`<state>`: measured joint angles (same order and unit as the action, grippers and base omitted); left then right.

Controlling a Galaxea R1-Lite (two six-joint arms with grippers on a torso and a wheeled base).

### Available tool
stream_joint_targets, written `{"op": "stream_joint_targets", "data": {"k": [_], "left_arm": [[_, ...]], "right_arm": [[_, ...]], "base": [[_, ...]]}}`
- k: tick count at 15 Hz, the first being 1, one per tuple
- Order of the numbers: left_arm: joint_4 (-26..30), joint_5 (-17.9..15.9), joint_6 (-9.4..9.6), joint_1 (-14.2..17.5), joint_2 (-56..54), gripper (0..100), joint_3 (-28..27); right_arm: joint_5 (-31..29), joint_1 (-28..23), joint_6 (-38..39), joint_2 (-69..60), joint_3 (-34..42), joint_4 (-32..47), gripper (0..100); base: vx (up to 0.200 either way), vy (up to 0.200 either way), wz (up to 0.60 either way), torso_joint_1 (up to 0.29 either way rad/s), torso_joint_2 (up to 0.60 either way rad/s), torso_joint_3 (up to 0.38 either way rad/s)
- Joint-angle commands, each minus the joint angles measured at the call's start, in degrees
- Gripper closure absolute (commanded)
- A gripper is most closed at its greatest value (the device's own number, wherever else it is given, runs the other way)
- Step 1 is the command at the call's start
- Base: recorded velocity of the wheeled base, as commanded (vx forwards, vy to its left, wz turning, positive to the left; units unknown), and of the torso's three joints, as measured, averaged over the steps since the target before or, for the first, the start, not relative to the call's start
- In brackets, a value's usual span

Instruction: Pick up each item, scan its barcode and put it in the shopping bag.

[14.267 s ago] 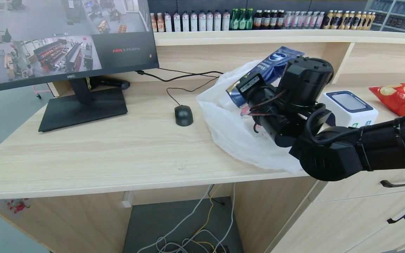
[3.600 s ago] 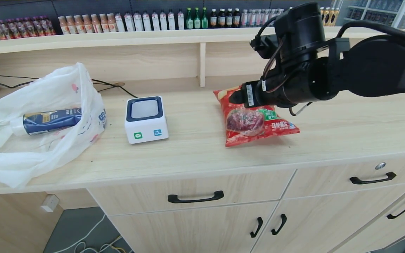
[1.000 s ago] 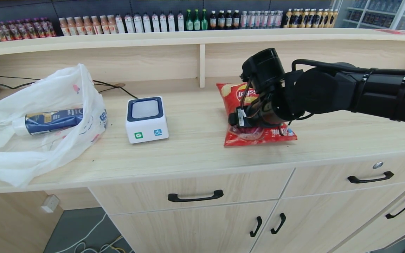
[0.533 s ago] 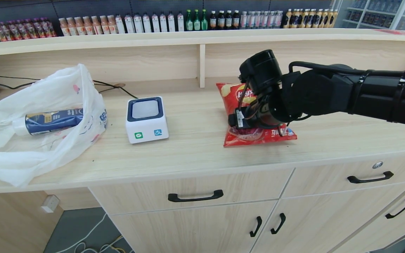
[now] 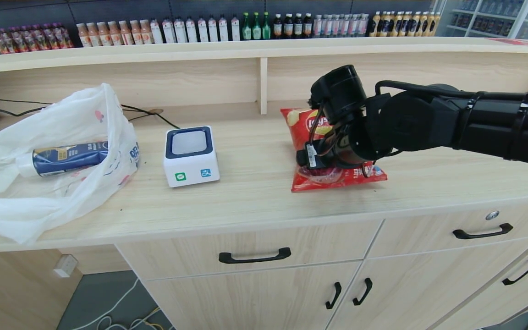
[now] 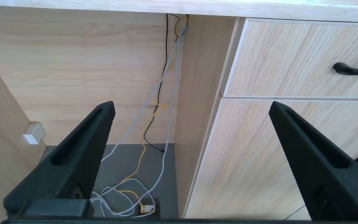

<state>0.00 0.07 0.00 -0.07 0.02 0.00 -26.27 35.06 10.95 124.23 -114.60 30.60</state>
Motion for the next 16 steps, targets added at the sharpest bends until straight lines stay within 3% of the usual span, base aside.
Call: {"op": "stream_joint_targets", "data": {"k": [1,16], "left_arm": [[0.0,0.0,0.00,0.0,0.0,0,0.0],[0.0,0.0,0.00,0.0,0.0,0,0.0]], "right_arm": [[0.1,0.1,-0.4,-0.5,0.0,0.2,100],[-1.0,2.9,-0.1,-10.2,0.0,3.6,100]], "base": [[0.000,0.000,0.00,0.000,0.00,0.000],[0.000,0.000,0.00,0.000,0.00,0.000]]}}
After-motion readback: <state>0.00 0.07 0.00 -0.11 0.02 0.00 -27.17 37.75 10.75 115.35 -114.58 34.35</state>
